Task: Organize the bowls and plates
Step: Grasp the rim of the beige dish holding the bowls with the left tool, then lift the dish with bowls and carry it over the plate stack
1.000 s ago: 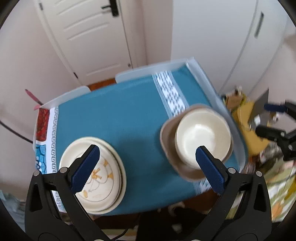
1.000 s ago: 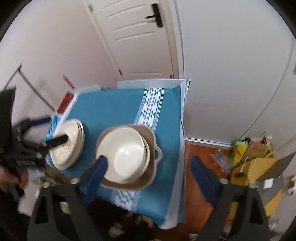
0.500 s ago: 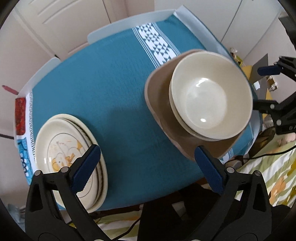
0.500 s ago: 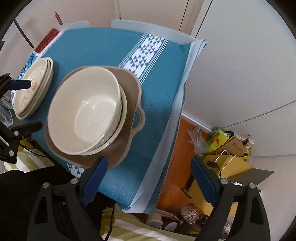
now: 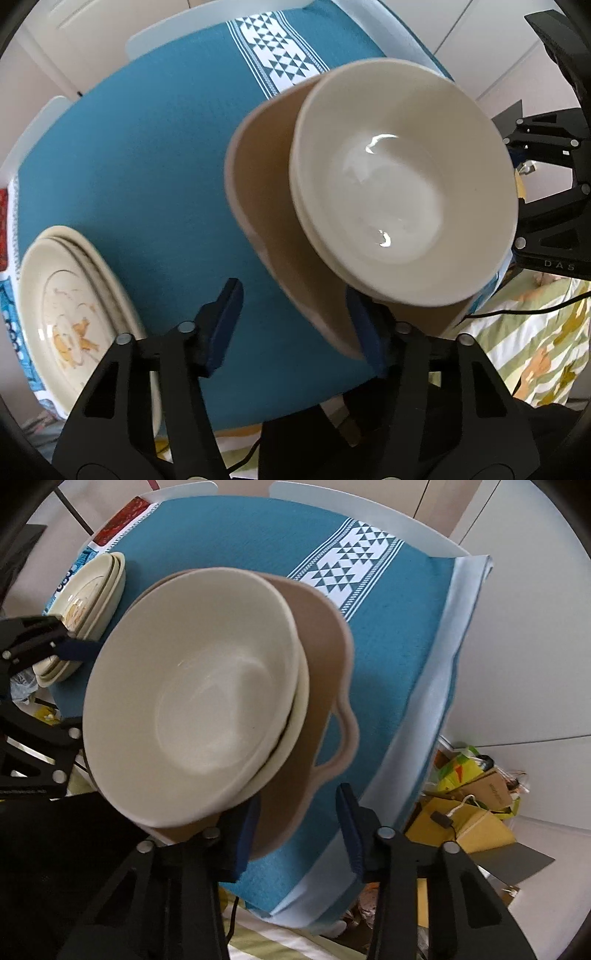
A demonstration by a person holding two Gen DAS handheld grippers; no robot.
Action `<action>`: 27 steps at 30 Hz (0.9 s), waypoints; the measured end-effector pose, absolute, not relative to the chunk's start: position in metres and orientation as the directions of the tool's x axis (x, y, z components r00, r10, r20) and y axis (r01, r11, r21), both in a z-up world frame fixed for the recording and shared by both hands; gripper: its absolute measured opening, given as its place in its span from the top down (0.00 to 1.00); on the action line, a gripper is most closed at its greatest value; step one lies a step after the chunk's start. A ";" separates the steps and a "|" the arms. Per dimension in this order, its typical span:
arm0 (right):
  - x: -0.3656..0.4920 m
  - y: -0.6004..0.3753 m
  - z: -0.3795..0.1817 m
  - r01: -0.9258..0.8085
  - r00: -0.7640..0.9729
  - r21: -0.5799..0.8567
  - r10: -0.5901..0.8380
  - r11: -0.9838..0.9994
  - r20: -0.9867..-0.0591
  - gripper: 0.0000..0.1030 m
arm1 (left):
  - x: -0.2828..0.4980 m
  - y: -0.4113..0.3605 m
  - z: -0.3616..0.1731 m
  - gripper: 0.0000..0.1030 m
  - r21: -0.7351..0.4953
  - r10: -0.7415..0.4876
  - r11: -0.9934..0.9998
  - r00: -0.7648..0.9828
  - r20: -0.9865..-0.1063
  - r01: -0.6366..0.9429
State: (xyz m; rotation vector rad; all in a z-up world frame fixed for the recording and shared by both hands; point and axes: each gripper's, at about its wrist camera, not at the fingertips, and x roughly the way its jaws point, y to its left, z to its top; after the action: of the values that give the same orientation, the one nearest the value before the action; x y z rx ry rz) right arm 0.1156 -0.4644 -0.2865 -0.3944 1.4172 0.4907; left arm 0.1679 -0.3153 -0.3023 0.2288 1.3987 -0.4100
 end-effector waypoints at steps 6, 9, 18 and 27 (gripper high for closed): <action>0.121 -0.467 -0.300 -0.523 0.077 0.099 0.163 0.846 -0.984 0.81 | 0.165 -0.318 -0.313 0.68 -0.127 -0.188 0.913 0.123 -0.974 0.387; 0.118 -0.464 -0.305 -0.530 0.085 0.118 0.191 0.840 -0.978 0.86 | 0.158 -0.326 -0.313 0.80 -0.107 -0.184 0.903 0.149 -0.972 0.416; 0.107 -0.468 -0.302 -0.528 0.140 0.121 0.226 0.841 -0.964 0.87 | 0.143 -0.337 -0.307 0.83 -0.027 -0.140 0.891 0.216 -0.966 0.454; 0.106 -0.464 -0.280 -0.544 0.193 0.090 0.228 0.835 -0.954 0.87 | 0.140 -0.314 -0.270 0.83 0.000 -0.125 0.908 0.270 -0.955 0.420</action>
State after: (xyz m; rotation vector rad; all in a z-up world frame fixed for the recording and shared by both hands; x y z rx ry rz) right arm 0.1064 -0.4636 -0.2796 -0.2946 1.2680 0.5525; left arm 0.1402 -0.3138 -0.2696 0.2745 1.2481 -0.3733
